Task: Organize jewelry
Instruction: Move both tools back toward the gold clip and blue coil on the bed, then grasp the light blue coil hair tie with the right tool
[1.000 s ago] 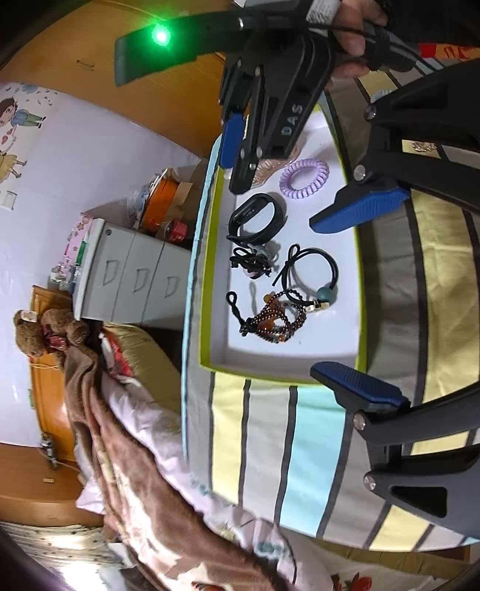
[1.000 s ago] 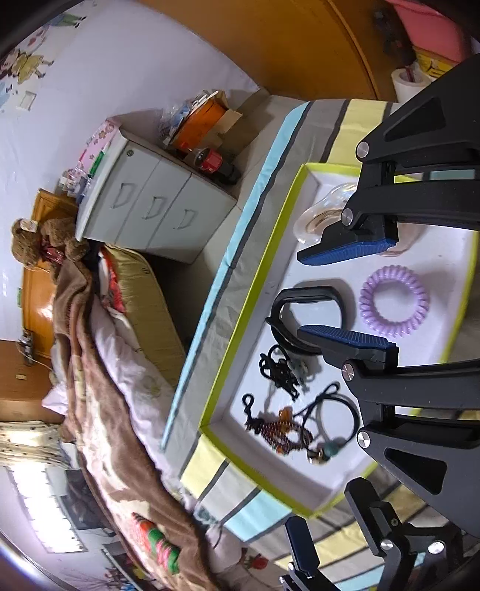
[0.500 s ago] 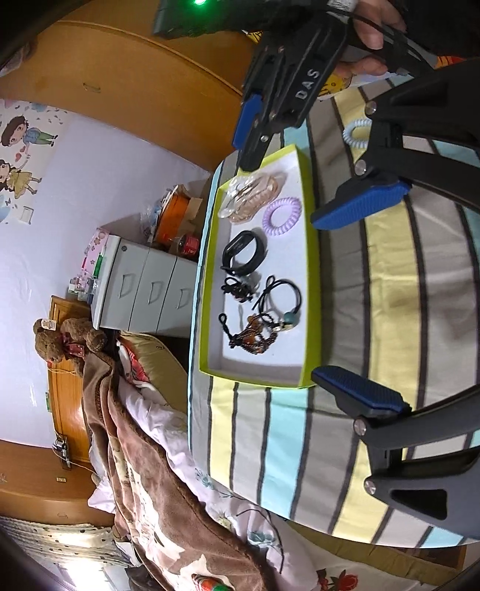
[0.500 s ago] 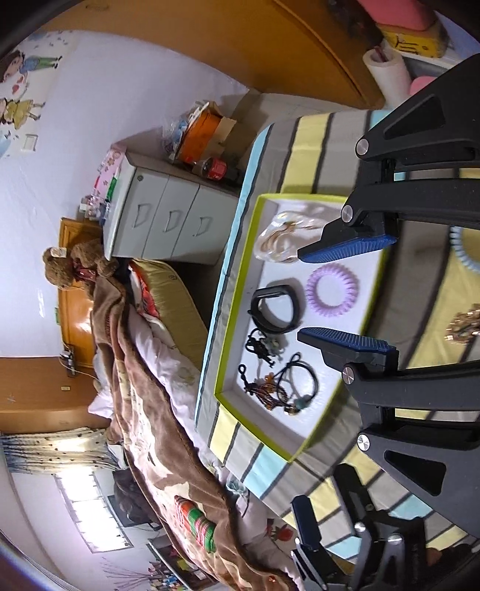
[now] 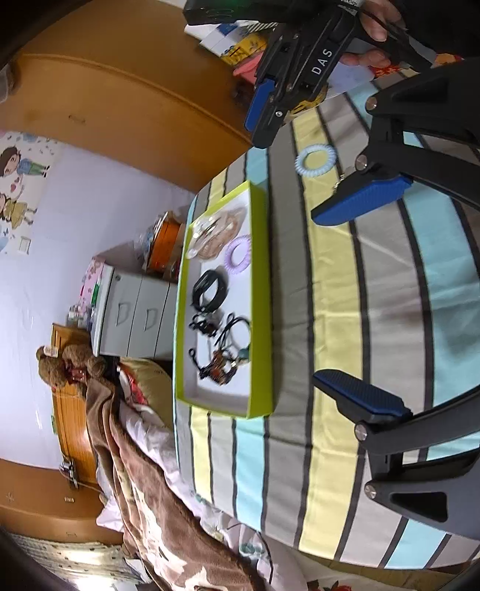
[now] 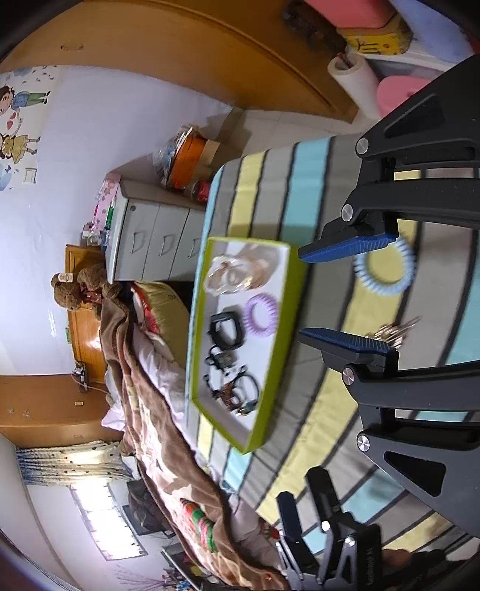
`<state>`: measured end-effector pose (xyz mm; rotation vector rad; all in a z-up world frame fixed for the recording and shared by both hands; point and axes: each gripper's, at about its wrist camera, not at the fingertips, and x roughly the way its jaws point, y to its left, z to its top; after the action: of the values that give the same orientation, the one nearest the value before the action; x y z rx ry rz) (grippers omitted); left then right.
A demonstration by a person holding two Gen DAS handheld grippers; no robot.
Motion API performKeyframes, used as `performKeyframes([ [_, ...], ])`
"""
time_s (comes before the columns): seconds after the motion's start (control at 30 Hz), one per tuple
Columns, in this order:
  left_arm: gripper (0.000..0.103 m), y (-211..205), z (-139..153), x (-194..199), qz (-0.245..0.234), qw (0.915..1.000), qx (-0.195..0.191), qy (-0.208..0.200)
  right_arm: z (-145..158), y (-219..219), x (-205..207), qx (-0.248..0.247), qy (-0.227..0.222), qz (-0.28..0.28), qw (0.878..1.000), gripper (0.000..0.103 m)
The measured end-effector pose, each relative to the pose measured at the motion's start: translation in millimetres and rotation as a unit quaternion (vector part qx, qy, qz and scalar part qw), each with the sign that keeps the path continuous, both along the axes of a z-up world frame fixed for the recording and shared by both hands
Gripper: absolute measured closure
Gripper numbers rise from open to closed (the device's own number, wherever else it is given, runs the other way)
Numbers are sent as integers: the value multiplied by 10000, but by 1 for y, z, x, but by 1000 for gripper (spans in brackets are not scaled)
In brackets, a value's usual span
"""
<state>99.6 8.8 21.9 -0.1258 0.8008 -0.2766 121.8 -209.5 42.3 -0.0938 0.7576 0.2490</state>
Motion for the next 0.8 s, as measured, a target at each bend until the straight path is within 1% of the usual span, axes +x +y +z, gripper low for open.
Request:
performKeyframes([
  [0.07,21,-2,-4,-3,-48,10000,-68,21,-5,-7,-7,-4,28,-65,10000,60],
  [0.1,21,-2,-6,-4,-69,9999,-113,53,-9,-11,-10,24,73,-134,9999,59],
  [0.2,21,-6,-11,-8,-191,9996,-200,57,-17,-24,-16,153,178,-235,9994,58],
  [0.27,17,-8,-12,-11,-236,9995,-214,41,-26,-34,-19,168,266,-348,9989,58],
  [0.4,14,-12,-17,-11,-365,9986,-356,117,-43,-52,-12,274,535,-613,9963,58],
  [0.47,13,-15,-19,-10,-387,9985,-334,169,-51,-56,-5,326,736,-600,9949,58],
  [0.57,13,-18,-22,-8,-434,9979,-375,296,-57,-55,4,197,832,-576,9947,58],
  [0.63,13,-18,-25,-5,-358,9979,-346,418,-60,-55,8,163,871,-574,9944,58],
  [0.8,13,-19,-30,-2,-324,9975,-295,551,-68,-48,18,11,1017,-444,9938,58],
])
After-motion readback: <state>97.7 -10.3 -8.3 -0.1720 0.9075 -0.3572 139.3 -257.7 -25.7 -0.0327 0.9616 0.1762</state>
